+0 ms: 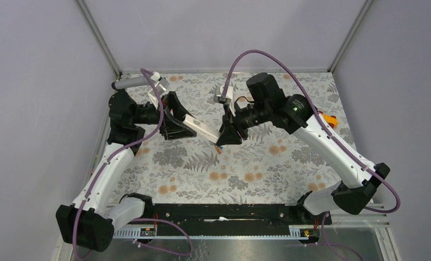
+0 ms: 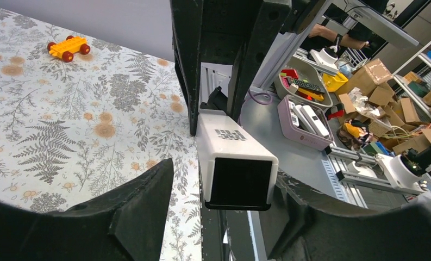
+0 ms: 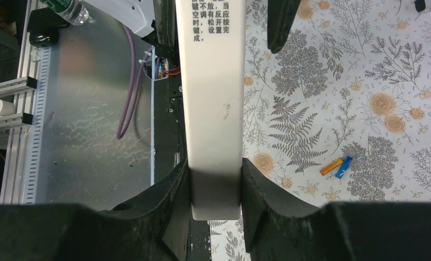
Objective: Load the batteries into the remote control
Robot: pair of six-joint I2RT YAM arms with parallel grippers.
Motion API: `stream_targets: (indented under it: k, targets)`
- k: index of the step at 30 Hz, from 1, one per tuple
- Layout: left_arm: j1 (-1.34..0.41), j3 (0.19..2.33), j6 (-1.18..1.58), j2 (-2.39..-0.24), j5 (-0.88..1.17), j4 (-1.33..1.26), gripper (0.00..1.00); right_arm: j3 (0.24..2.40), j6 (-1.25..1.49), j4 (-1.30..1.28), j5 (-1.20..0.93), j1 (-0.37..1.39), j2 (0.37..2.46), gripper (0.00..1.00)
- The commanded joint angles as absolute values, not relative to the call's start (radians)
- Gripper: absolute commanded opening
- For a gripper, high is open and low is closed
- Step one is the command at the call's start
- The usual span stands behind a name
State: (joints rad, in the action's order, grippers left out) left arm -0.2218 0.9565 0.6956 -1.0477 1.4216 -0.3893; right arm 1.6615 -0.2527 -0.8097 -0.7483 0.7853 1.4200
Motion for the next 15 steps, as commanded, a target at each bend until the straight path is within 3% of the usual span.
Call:
stream_targets:
  k: [1, 3, 6, 8, 15]
  targets:
    - [-0.218, 0.988, 0.654, -1.009, 1.415, -0.400, 0.58, 1.727, -0.277, -0.831, -0.790, 0.787, 1.440, 0.28]
    - [-0.218, 0.988, 0.645, -1.001, 1.417, -0.400, 0.58, 1.733, -0.277, -0.842, -0.789, 0.787, 1.449, 0.28]
    - [-0.218, 0.985, 0.625, -0.987, 1.412, -0.395, 0.68, 1.747, -0.277, -0.858, -0.798, 0.787, 1.463, 0.28]
    - [-0.218, 0.985, 0.615, -0.983, 1.414, -0.390, 0.69, 1.762, -0.274, -0.869, -0.795, 0.787, 1.474, 0.28]
    - [-0.218, 0.970, 0.593, -0.976, 1.420, -0.368, 0.51, 1.763, -0.258, -0.843, -0.791, 0.787, 1.469, 0.28]
